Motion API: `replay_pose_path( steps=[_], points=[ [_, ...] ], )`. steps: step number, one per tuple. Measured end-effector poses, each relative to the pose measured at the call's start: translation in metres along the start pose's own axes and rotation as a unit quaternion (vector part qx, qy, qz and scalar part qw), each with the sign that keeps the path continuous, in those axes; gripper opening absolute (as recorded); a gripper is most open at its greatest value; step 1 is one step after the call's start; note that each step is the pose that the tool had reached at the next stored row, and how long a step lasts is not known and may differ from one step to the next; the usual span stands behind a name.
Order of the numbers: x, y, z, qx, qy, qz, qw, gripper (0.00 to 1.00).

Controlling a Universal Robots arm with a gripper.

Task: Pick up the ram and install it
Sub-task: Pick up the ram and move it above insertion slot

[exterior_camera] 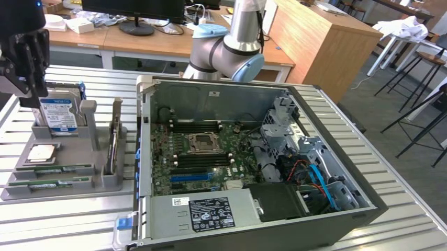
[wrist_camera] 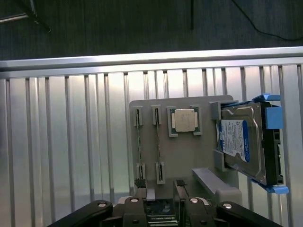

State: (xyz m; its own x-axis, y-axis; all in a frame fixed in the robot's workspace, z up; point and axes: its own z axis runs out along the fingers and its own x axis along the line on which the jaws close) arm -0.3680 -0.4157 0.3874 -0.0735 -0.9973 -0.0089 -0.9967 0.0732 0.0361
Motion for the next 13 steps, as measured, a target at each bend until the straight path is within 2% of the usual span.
replay_pose_path(
  steps=[13],
  points=[
    [0.0001, -0.0003, 0.0102, -0.0001, 0.0001, 0.0, 1.0, 0.36]
  ],
)
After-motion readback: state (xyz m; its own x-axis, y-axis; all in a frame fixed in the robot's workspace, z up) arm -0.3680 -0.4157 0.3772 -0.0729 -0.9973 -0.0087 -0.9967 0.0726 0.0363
